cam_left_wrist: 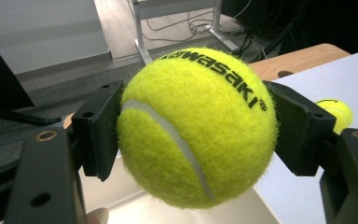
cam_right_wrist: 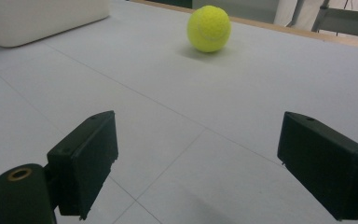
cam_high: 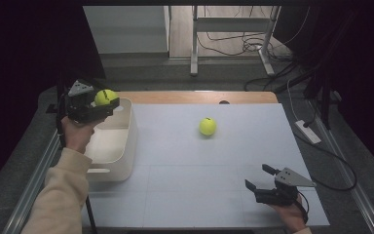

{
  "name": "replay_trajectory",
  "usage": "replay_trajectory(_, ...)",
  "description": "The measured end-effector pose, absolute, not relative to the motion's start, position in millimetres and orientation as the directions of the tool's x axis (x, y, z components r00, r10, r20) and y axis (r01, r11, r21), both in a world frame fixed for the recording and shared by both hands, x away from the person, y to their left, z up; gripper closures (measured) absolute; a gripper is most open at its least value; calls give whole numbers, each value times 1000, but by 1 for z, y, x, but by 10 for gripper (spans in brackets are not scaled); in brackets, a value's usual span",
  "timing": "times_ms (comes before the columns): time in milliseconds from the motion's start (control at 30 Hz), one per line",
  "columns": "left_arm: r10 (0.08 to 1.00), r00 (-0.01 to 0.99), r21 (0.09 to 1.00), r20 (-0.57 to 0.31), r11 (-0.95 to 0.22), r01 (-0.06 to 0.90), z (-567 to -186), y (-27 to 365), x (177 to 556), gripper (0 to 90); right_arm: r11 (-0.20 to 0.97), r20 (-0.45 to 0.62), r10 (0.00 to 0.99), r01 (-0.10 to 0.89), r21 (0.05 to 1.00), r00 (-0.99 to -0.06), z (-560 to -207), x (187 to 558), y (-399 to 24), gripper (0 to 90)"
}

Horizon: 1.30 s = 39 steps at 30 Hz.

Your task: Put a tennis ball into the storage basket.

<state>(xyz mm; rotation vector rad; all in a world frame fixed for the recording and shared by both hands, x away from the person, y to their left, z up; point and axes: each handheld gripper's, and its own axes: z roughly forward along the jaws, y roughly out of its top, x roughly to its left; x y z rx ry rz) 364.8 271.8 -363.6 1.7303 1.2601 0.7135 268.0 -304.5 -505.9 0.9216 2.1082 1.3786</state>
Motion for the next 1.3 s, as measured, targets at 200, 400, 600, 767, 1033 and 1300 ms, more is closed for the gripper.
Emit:
replay_trajectory(200, 951, 306, 869, -41, -117, 481, -366, 280, 373, 266, 276, -15, 741, 285, 918, -672, -506, 268, -304, 123)
replay_trajectory(400, 958, 284, 854, -47, -109, 509, -369, 287, 380, 266, 278, -16, 740, 284, 917, -672, -506, 268, -304, 123)
replay_trajectory(600, 962, 268, 840, -45, -109, 532, -371, 291, 387, 266, 275, -14, 740, 283, 919, -673, -506, 268, -304, 123)
replay_trajectory(767, 965, 259, 828, -41, -112, 550, -372, 294, 391, 266, 276, -15, 740, 283, 918, -672, -506, 268, -304, 124)
replay_trajectory(1033, 967, 250, 803, -40, -118, 584, -379, 298, 398, 266, 277, -15, 742, 285, 917, -671, -506, 268, -304, 124)
replay_trajectory(1300, 970, 239, 780, -36, -123, 614, -384, 301, 403, 265, 278, -14, 741, 287, 917, -672, -507, 268, -304, 124)
